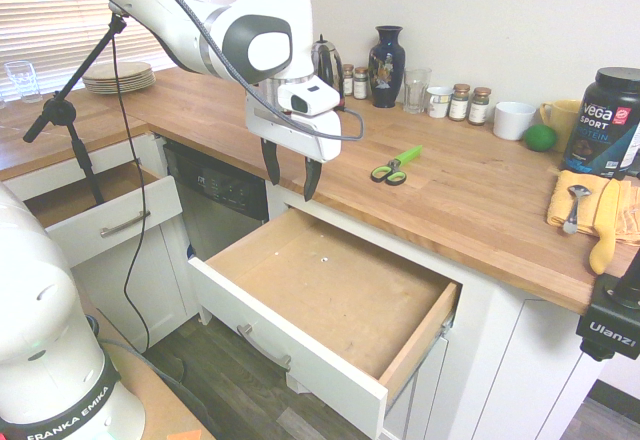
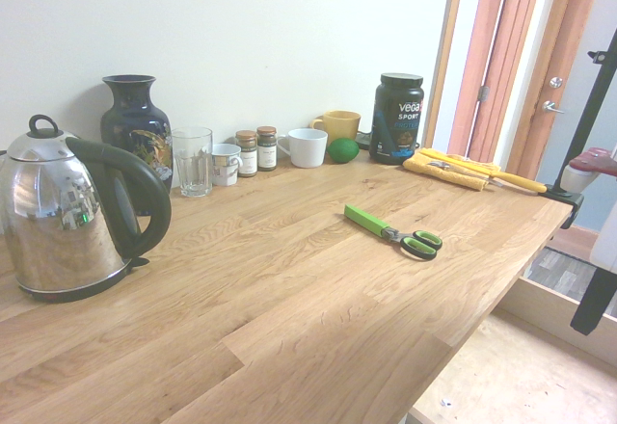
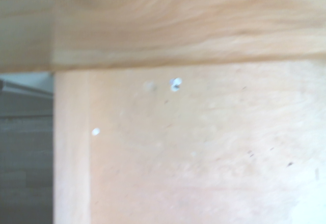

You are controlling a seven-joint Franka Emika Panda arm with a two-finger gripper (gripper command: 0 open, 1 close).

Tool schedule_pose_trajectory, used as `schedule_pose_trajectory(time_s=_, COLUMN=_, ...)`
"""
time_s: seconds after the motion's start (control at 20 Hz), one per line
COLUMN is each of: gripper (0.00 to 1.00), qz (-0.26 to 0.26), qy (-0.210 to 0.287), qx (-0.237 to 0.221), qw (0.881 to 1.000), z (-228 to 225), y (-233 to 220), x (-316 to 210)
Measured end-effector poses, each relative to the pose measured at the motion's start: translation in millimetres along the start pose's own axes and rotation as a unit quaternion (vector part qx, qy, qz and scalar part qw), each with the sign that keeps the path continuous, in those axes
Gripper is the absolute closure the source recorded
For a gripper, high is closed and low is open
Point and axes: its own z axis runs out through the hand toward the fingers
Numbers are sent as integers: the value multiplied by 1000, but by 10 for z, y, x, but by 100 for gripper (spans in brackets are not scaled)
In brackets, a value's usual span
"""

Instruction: Put scissor in the drawer

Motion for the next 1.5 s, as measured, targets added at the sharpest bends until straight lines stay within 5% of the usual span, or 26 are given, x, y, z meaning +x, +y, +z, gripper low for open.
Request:
schedule_pose_trajectory(time_s=0.55, gripper=0, qz=-42, qy=0, qx=2, qw=999, z=-13, y=-135, x=903)
schedule_pose_trajectory(time_s=1.5, gripper=0, qz=-38, qy=12, qx=6, qw=999, z=352, y=-1673, x=2062)
